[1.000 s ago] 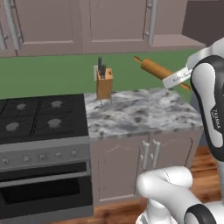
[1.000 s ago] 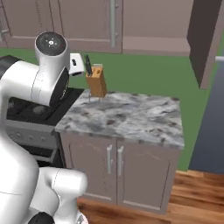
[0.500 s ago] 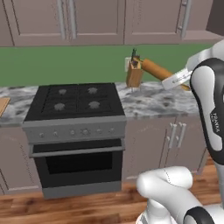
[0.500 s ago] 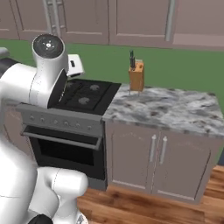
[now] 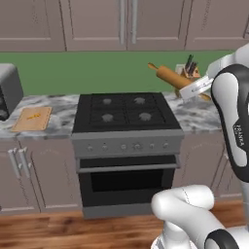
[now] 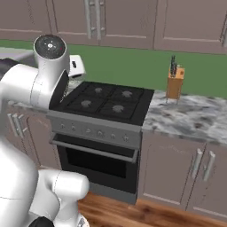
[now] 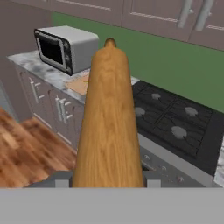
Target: Open the cabinet, retrieve the rolling pin, and place it next to the meat on the cutting board to prepare for tenderizing.
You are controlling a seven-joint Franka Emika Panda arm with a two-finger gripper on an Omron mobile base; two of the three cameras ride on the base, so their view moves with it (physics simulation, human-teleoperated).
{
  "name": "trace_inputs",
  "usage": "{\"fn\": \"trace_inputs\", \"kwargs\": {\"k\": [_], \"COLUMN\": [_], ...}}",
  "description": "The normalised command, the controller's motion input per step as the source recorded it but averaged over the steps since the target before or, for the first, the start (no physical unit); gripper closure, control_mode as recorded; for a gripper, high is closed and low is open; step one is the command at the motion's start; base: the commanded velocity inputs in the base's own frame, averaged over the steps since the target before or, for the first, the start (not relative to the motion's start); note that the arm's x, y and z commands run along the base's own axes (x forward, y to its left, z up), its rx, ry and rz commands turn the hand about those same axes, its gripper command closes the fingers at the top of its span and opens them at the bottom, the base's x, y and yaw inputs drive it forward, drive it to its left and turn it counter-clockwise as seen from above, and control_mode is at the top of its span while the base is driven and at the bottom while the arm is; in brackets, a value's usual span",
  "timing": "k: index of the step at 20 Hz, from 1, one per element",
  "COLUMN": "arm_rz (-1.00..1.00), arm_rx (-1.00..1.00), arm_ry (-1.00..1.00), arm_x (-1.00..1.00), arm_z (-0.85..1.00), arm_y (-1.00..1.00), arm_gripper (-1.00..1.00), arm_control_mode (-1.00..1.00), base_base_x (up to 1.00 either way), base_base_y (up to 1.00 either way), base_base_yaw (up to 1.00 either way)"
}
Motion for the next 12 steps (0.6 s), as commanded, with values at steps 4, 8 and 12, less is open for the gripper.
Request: {"fn": "trace_inputs", "kwargs": {"k": [4,8,12], "arm_rz": [0.0,0.0,0.0], "arm_rx": [0.0,0.0,0.0], "arm_ry": [0.0,0.0,0.0], "arm_x": [0.0,0.0,0.0], "arm_z": [0.0,0.0,0.0], "arm_y": [0.0,0.0,0.0], "arm_gripper": [1.0,1.0,1.0], "arm_control_mode": [1.0,1.0,1.0], "base_base_x": [0.51,0.66,0.76], "base_base_y": [0.81,0.79,0.72], "base_base_yaw": [0.07,0.01,0.0]}}
